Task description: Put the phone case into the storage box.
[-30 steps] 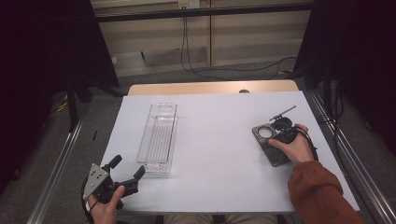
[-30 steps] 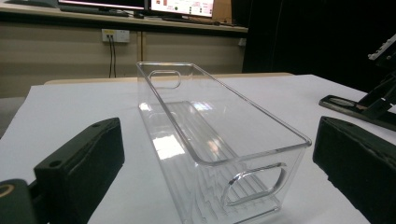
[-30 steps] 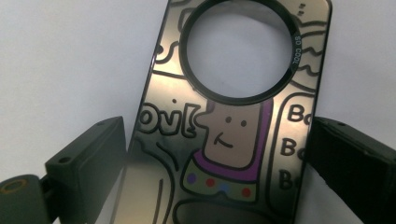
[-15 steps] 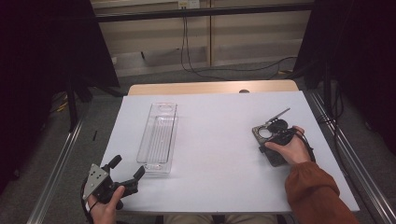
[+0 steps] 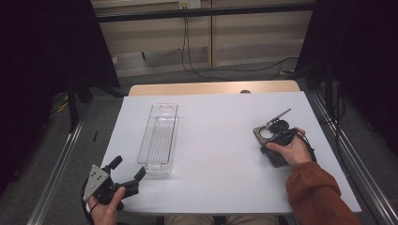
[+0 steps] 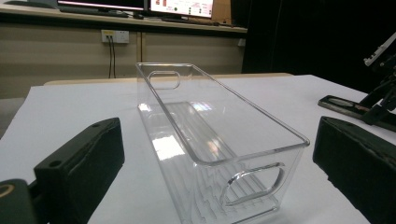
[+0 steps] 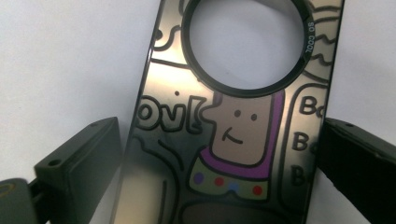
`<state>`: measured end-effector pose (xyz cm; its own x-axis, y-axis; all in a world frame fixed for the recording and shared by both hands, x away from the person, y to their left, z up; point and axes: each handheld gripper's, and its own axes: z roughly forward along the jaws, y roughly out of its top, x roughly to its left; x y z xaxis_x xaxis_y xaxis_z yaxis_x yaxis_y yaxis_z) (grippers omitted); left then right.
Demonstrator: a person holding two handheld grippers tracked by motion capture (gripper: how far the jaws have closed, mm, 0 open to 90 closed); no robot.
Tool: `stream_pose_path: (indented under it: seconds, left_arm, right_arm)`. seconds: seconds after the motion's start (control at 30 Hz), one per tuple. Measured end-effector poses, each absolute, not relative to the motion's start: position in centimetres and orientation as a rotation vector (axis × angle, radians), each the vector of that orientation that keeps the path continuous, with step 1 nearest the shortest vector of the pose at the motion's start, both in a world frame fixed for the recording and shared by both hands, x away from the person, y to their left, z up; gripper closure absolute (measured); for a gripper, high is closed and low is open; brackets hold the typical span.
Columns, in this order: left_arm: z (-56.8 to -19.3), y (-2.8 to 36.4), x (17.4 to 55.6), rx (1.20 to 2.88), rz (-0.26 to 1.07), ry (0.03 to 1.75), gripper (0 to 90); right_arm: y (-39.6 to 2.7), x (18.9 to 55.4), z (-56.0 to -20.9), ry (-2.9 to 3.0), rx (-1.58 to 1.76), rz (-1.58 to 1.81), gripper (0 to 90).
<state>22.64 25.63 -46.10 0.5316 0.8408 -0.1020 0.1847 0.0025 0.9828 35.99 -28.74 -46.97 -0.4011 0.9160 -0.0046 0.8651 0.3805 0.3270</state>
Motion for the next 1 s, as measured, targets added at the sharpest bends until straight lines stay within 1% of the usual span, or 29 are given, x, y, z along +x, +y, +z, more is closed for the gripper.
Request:
stream_pose_path:
  seconds: [0.3, 0.4, 1.0]
  left_arm:
    - [-46.11, 25.61, 22.66, 1.505, 0.647, 0.921, 2.2]
    - [-46.11, 25.65, 22.67, 1.511, 0.650, 0.920, 2.2]
    - [-46.12, 25.69, 22.72, 1.512, 0.650, 0.922, 2.2]
  right_arm:
    - [-28.78, 35.92, -46.76, 2.443, 1.610, 0.414, 7.7]
    - [-28.90, 35.98, -46.59, 2.447, 1.606, 0.412, 11.6]
    - [-28.88, 35.78, -46.37, 2.438, 1.593, 0.427, 12.4]
